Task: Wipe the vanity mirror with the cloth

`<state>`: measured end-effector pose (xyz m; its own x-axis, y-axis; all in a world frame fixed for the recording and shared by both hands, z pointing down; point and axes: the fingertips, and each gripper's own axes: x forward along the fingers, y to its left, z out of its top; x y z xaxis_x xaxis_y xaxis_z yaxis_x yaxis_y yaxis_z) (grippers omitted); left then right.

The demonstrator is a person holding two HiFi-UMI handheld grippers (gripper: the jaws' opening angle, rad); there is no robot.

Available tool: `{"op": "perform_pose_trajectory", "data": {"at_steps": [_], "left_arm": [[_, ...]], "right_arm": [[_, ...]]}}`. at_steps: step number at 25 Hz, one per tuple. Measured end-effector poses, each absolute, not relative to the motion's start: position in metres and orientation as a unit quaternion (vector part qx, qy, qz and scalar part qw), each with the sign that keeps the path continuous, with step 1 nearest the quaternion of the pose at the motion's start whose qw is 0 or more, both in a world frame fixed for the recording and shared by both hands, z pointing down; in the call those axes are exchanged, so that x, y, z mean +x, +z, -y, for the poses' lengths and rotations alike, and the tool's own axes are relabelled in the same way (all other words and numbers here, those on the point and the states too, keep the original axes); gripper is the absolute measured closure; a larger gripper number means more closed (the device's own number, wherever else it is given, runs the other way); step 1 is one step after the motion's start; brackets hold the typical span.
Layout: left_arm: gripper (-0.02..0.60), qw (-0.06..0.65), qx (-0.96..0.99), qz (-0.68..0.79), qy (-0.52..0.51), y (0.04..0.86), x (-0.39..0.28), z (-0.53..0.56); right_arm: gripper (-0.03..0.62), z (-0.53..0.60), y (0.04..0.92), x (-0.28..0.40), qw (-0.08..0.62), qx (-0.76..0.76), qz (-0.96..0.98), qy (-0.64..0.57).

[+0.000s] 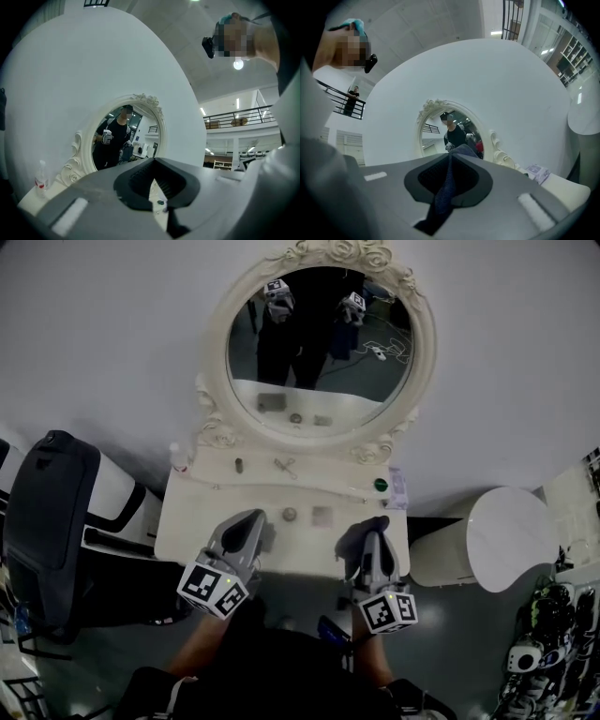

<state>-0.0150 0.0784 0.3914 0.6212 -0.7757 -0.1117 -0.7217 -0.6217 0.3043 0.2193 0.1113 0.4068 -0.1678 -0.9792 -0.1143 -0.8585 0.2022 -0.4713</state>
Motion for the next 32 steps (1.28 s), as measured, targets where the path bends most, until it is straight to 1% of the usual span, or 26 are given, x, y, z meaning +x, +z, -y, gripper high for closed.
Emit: {"op": "perform_pose_trajectory", "data": {"at_steps": [7, 16, 26, 32], "left_arm": [[0.583, 0.112, 0.908, 0.385, -0.119, 0.374, -0.041, -0.005], [0.583, 0.126, 0.918, 0.352, -0.13, 0.358, -0.052, 0.047], [0.583, 0.125, 0.911, 0.364, -0.15, 0.345, -0.034, 0.089], [0.583, 0.115, 0.911, 0.364, -0.158, 0.331, -0.011, 0.118]], "right_arm": [[0.566, -0.042, 0.393, 0.201, 0.239, -0.635, -0.719, -0.151], [0.566, 0.02, 0.346, 0.22, 0.294, -0.662, -0.681, -0.109], [0.566, 0.092, 0.322, 0.258, 0.314, -0.664, -0.672, -0.09], [0.566, 0.145, 0.284, 0.287, 0.336, -0.653, -0.677, -0.052]]}}
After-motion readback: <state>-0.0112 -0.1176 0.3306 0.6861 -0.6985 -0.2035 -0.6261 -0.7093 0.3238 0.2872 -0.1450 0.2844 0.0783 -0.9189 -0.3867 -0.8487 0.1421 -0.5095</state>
